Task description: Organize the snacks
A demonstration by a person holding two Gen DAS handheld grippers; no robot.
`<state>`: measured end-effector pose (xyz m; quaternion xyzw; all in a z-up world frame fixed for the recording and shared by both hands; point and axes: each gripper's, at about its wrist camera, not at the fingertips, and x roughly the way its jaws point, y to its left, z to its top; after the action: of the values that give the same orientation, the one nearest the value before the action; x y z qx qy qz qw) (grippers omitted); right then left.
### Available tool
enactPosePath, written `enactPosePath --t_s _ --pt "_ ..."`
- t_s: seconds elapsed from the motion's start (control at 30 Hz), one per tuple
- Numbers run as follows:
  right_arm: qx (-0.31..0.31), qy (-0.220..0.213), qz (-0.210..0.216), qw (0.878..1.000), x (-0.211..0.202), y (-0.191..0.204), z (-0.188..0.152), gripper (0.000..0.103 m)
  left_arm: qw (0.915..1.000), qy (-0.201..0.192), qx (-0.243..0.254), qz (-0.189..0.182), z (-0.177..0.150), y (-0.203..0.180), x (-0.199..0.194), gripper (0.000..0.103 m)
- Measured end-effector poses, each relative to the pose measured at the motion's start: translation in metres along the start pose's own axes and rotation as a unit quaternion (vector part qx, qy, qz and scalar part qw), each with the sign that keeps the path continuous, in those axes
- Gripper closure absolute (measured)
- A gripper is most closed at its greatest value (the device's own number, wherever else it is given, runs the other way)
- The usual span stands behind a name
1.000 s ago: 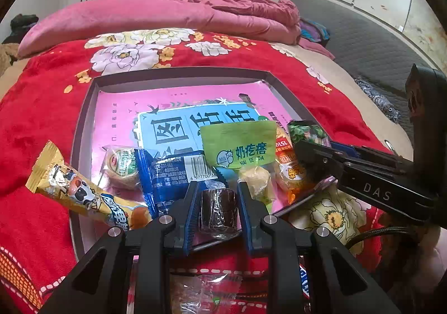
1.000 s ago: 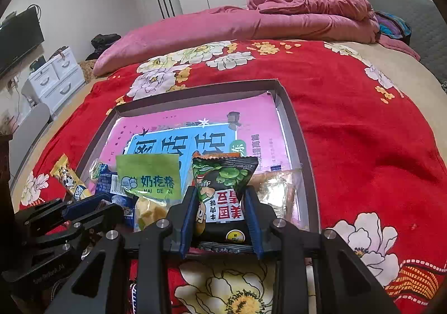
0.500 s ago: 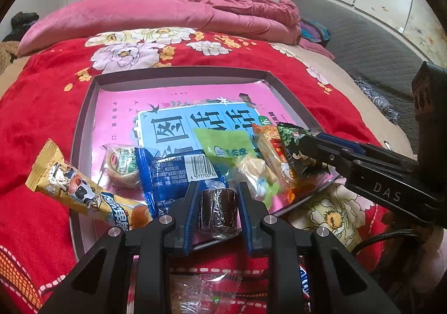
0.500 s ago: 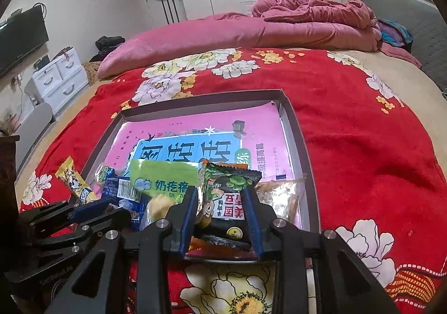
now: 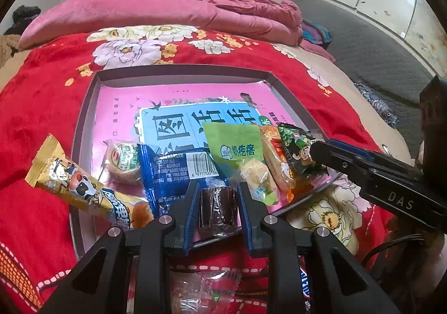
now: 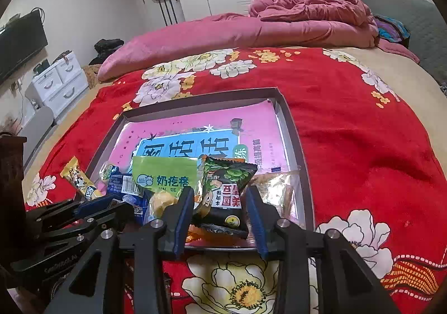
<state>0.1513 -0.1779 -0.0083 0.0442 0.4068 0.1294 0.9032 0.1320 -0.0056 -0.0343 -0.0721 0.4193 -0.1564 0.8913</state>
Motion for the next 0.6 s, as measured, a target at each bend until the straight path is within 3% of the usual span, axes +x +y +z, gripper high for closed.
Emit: enactPosePath --t_s 0.6 --pt "0.01 -0.007 0.002 1.0 -0.0106 -0.0058 -0.0035 0.051 0.9999 0.005 -0.005 -0.01 -0.0006 -0.0017 -0.0048 0.049"
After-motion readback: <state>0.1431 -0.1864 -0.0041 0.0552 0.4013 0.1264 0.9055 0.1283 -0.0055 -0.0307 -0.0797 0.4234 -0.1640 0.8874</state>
